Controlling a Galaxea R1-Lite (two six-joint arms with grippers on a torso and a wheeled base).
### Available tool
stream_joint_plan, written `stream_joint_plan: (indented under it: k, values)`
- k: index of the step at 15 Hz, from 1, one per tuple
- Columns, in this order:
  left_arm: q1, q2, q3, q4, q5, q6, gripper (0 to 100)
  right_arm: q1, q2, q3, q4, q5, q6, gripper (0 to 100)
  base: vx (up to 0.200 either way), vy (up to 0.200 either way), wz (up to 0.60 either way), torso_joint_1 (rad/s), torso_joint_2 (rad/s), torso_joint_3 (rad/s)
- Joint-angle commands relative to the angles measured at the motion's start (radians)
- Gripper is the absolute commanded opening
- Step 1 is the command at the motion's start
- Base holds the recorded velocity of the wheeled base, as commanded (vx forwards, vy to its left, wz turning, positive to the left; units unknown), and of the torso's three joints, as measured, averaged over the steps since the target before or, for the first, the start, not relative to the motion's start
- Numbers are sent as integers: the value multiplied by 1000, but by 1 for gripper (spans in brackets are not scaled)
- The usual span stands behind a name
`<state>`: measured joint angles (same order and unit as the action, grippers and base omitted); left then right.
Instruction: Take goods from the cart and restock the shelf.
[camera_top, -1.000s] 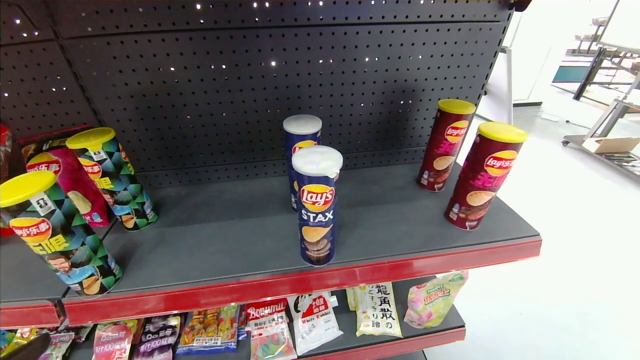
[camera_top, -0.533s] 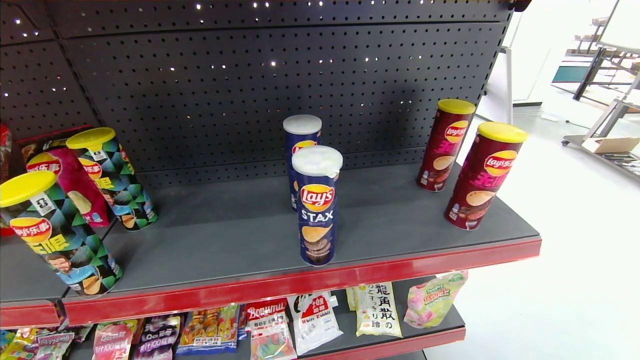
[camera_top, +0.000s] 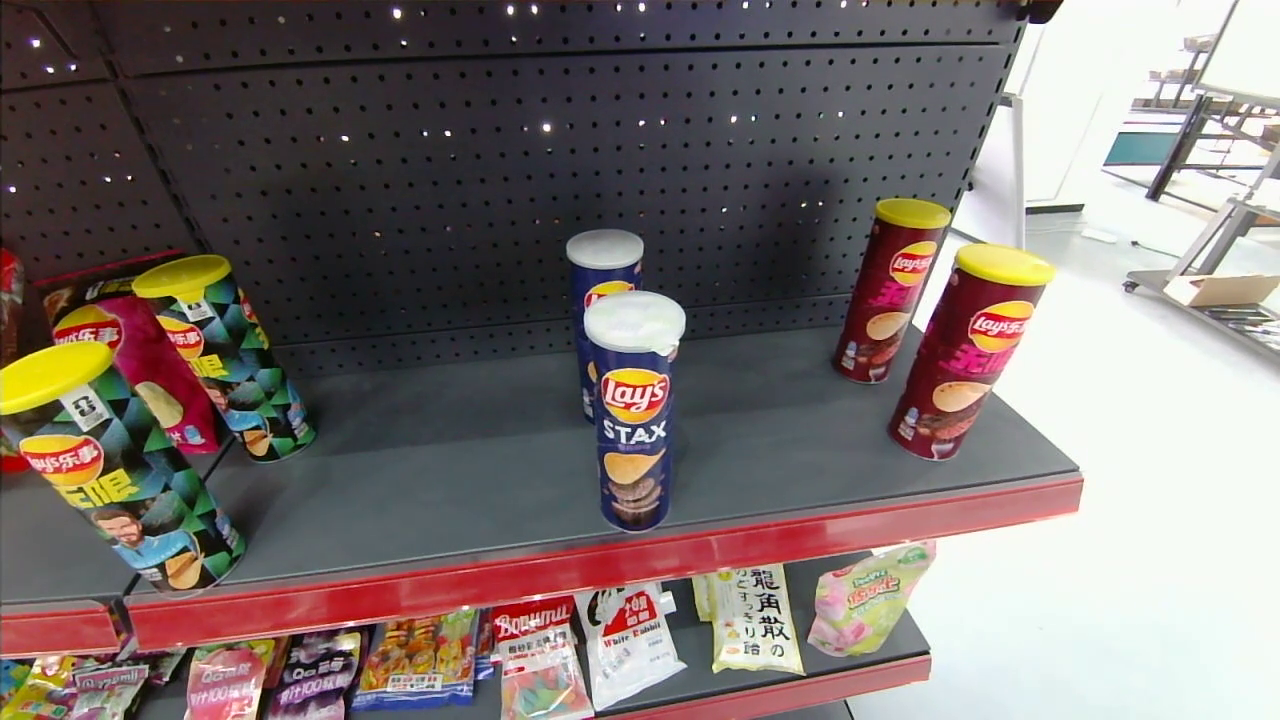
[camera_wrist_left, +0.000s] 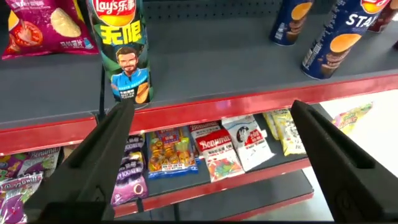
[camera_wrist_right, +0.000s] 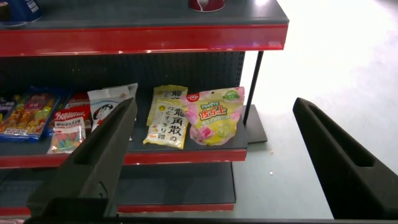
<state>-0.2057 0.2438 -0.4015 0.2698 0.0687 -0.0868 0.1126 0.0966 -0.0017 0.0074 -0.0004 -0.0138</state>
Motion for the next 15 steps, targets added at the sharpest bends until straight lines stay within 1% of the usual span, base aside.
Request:
stream_joint_plan:
  k: [1,3,7,9,11,15]
  values:
    - [0,-12,6,-1,3,-1,100,1,0,0,0,0,0,100,0,0,0,0,0,0]
    - [0,-21,7,0,14,-1,100,1,0,0,0,0,-2,100,0,0,600,2,2,2]
    - [0,-46,13,0,16,-1,100,1,0,0,0,0,-2,100,0,0,600,7,2,2]
    - [-3,-64,35,-3,11,1,100,-1,0,0,0,0,2,100,0,0,0,0,0,0]
    - [-4,-126,84,-4,8,6,100,-1,0,0,0,0,2,100,0,0,0,0,0,0]
    - [-4,-146,99,-9,6,10,100,-1,0,2,0,-1,3,100,0,0,0,0,0,0]
